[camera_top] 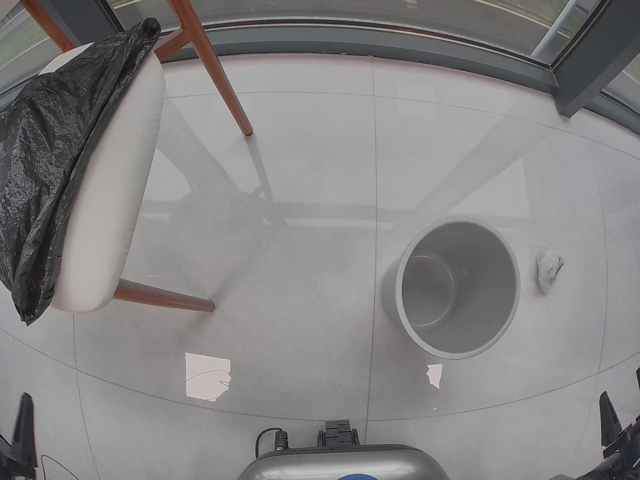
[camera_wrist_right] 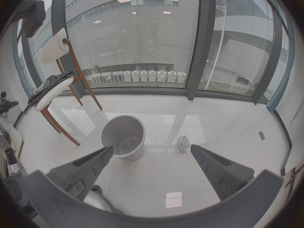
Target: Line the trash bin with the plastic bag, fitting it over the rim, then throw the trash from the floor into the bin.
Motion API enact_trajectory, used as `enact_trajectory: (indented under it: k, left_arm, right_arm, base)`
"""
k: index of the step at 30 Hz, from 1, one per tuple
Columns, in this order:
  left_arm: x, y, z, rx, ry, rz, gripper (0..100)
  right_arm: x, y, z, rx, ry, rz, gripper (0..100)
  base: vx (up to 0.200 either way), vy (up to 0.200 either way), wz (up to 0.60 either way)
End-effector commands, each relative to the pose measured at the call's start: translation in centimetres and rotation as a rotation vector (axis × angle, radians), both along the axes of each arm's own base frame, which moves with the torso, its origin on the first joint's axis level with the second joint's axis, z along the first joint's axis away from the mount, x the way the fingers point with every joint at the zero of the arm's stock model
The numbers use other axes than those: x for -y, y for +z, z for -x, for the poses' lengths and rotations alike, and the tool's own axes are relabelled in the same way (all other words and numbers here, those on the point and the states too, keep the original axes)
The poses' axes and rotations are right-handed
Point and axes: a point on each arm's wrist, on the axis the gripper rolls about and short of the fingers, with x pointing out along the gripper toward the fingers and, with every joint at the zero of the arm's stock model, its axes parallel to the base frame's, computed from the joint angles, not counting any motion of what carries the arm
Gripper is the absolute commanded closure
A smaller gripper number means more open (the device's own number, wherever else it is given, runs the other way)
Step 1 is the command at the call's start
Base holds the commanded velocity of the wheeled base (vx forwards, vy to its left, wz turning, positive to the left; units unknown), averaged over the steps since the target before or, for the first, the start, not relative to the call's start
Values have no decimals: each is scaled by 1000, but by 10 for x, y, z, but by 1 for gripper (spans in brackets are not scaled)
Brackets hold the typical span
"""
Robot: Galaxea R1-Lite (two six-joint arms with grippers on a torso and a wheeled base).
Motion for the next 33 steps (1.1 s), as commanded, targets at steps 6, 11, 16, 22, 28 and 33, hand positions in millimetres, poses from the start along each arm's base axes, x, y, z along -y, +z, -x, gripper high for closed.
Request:
enact_trajectory:
  k: [6,11,16,22,28,33]
  left_arm:
    - [2,106,-35,-96,-89,-17,0]
    - [2,126,-71,-182,-93,-14,0]
    - [1,135,-107,-260,-86,-9,0]
    - [2,155,-147,-252,-95,-11,0]
    - [2,158,-173,-278,-98,-10,0]
    - [2,161,-192,-283,-96,-44,0]
  right_arm:
    - [0,-5,0,-1,1,0,0]
    - [0,-5,0,-1,1,-1,0]
    - [0,-5,0,-1,1,-1,0]
    - [0,-5,0,1,1,-1,0]
    - [0,-5,0,1,1,-3,0]
    - [0,-5,0,1,1,-1,0]
  base:
    - [0,0,0]
    - [0,0,0]
    - [0,0,0]
    - [0,0,0]
    - [0,0,0]
    - [0,0,0]
